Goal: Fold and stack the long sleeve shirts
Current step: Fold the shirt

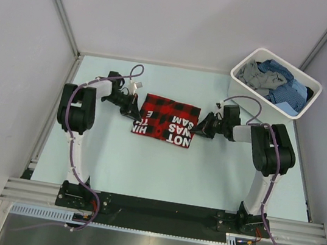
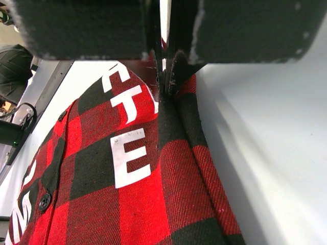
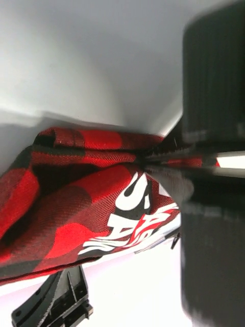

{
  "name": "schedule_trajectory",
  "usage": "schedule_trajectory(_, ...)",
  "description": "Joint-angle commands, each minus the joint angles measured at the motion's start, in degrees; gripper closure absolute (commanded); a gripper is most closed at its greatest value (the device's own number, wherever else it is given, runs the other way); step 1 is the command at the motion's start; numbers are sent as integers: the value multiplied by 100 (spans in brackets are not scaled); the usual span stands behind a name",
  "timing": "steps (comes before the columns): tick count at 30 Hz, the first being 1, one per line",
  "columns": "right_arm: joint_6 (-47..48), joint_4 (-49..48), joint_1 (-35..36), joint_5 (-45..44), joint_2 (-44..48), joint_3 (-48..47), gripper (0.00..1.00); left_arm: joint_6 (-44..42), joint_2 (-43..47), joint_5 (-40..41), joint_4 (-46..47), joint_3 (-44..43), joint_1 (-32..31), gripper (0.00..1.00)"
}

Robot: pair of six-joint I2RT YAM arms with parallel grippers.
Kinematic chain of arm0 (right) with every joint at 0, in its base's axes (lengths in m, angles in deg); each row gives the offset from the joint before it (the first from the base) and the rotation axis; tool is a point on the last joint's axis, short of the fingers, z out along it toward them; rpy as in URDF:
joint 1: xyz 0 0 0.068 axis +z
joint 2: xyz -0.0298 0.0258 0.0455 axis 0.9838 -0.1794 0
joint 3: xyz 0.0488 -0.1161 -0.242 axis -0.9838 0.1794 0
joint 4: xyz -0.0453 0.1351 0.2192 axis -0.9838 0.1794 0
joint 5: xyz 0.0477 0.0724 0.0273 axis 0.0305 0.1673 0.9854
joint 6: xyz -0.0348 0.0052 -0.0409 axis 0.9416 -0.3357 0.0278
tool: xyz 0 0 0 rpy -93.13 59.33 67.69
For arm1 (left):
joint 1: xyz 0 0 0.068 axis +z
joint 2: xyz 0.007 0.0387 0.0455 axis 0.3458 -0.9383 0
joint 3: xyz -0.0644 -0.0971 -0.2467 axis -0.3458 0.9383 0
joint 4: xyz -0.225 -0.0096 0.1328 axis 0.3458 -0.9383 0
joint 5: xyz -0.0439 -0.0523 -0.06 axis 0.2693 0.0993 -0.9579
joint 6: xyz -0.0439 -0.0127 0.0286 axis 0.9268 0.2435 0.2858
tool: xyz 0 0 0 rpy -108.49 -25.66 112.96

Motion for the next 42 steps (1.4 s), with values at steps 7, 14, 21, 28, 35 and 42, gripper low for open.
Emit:
schedule_trajectory(7, 399, 444, -174, 68, 236, -493, 100, 33, 446, 94, 192, 285, 175, 100)
schedule_trajectory(14, 759, 1095, -209, 77, 456, -573, 100, 183, 666, -3, 377, 522, 193, 100)
schedule_trajectory(21, 1067, 1410, -306, -81, 351, -423, 100, 359, 869, -29, 615, 724, 193, 100)
schedule_trajectory(28, 1172, 1315, -183, -275, -44, -608, 100, 648, 983, 6, 1054, 1067, 193, 100)
schedule_trajectory(35, 1576, 1675, -42, -178, -379, -1152, 100, 1043, 1281, -117, 1414, 1541, 131, 100)
schedule_trajectory(42, 2507, 2928, -209, -29, -397, -1952, 87, 1801, 1958, -82, 2347, 2404, 114, 70)
